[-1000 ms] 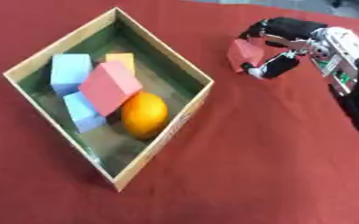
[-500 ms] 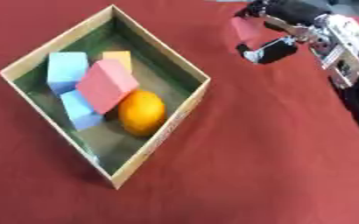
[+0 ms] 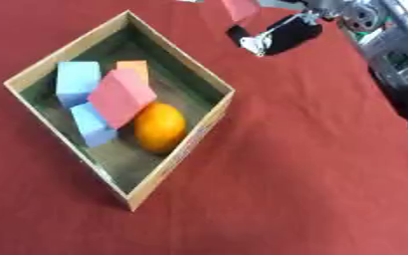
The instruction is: Pick up objects on the table and place them in the box.
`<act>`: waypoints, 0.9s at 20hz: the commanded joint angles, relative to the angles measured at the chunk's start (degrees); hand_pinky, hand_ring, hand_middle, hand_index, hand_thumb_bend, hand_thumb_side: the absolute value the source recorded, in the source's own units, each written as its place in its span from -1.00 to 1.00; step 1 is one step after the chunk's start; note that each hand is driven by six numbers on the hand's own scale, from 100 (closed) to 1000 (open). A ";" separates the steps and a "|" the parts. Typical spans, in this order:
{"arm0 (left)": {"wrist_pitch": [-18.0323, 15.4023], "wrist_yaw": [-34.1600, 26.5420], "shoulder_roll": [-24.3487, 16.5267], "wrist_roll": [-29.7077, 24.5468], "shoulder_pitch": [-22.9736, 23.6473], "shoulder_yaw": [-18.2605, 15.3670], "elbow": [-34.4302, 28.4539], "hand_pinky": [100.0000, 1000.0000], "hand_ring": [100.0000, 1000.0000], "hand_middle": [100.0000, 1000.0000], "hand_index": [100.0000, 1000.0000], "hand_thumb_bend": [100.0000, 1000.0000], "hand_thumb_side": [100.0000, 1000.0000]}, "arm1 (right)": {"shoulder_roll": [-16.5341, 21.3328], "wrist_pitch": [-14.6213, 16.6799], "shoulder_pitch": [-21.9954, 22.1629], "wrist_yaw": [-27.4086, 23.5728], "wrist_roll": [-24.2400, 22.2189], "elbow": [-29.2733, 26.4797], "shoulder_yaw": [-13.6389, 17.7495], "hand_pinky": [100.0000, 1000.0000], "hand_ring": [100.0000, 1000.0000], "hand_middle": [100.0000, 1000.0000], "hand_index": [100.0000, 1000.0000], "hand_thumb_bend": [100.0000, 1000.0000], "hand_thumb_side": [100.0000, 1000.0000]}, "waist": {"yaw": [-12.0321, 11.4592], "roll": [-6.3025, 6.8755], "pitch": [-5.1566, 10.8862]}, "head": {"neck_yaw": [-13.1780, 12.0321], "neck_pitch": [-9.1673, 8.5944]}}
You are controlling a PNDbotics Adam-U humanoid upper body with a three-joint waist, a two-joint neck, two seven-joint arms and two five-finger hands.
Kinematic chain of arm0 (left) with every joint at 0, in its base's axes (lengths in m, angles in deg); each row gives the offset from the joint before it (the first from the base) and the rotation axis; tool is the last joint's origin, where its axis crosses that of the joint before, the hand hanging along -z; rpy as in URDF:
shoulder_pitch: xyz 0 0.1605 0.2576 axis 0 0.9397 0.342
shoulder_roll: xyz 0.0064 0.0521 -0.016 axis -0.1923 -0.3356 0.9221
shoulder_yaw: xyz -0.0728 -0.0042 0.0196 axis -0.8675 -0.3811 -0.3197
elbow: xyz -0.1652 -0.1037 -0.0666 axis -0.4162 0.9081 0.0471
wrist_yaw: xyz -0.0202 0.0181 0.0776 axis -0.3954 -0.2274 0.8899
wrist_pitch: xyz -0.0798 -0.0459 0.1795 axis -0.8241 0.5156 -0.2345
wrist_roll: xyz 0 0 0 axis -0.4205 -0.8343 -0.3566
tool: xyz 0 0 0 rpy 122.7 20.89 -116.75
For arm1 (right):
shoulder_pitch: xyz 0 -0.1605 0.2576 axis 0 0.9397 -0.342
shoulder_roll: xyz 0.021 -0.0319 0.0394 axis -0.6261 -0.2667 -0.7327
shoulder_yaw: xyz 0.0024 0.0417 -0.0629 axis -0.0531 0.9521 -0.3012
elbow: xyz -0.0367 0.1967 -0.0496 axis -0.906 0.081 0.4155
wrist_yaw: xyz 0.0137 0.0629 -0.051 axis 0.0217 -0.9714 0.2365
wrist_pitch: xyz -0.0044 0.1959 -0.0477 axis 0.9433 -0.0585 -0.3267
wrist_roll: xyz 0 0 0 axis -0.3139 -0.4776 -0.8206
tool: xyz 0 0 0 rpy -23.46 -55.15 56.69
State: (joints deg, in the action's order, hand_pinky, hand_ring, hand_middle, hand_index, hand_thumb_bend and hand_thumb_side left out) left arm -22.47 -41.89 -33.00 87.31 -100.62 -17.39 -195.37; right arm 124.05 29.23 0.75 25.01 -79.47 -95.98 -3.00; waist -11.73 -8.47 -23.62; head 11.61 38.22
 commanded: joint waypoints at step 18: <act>-0.59 -1.16 -0.70 1.09 -1.58 0.14 -0.87 0.86 0.81 0.52 0.72 -0.76 0.54 | -18.93 2.23 -9.62 5.65 -13.33 5.01 -11.86 0.52 0.46 -0.14 0.29 -1.00 -0.36 | -1.18 -0.18 2.95 | 1.93 0.50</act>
State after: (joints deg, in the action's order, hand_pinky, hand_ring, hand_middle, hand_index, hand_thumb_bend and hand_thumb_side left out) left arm -22.87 -42.88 -32.96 88.44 -101.49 -17.10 -195.37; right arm 105.06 30.96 -8.19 29.77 -92.61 -91.87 -14.94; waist -12.88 -8.47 -22.94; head 13.31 38.78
